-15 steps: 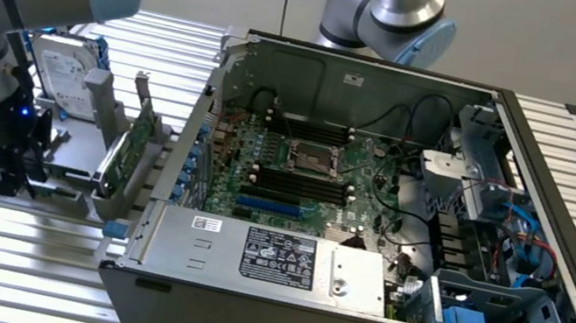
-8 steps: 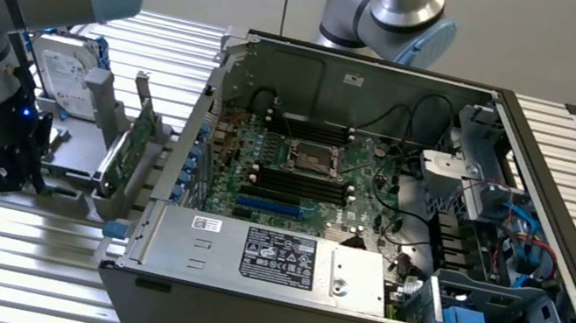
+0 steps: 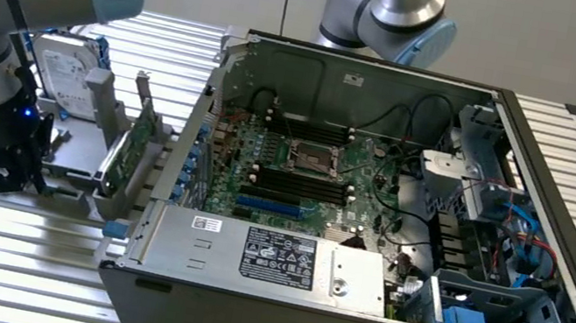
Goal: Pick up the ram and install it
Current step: 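Pick up the ram and move it above insertion slot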
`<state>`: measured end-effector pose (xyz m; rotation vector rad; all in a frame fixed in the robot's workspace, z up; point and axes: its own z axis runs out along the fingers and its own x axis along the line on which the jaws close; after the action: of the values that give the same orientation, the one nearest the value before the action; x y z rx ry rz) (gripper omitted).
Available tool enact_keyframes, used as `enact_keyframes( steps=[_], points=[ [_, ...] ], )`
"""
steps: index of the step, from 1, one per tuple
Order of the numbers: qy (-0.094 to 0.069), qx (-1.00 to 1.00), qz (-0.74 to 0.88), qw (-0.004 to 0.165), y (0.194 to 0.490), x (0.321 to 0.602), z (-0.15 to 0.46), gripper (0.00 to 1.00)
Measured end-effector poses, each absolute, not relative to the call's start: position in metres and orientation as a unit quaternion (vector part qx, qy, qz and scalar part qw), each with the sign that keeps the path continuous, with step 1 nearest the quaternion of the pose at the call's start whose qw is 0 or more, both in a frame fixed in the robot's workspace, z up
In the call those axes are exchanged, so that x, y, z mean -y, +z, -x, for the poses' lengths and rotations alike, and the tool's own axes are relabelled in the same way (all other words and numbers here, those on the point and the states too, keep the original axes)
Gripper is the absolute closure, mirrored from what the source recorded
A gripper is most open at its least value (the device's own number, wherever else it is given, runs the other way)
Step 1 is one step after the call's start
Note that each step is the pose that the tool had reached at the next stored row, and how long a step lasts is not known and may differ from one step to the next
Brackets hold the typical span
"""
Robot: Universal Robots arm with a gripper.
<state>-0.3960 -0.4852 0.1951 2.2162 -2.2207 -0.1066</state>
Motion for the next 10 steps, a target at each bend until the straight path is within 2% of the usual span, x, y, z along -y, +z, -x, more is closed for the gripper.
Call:
enact_keyframes(
  steps=[10],
  points=[
    [-0.034,0.707,-0.706,0.001,0.1987,0.4852,0.3953,0.86]
  ],
)
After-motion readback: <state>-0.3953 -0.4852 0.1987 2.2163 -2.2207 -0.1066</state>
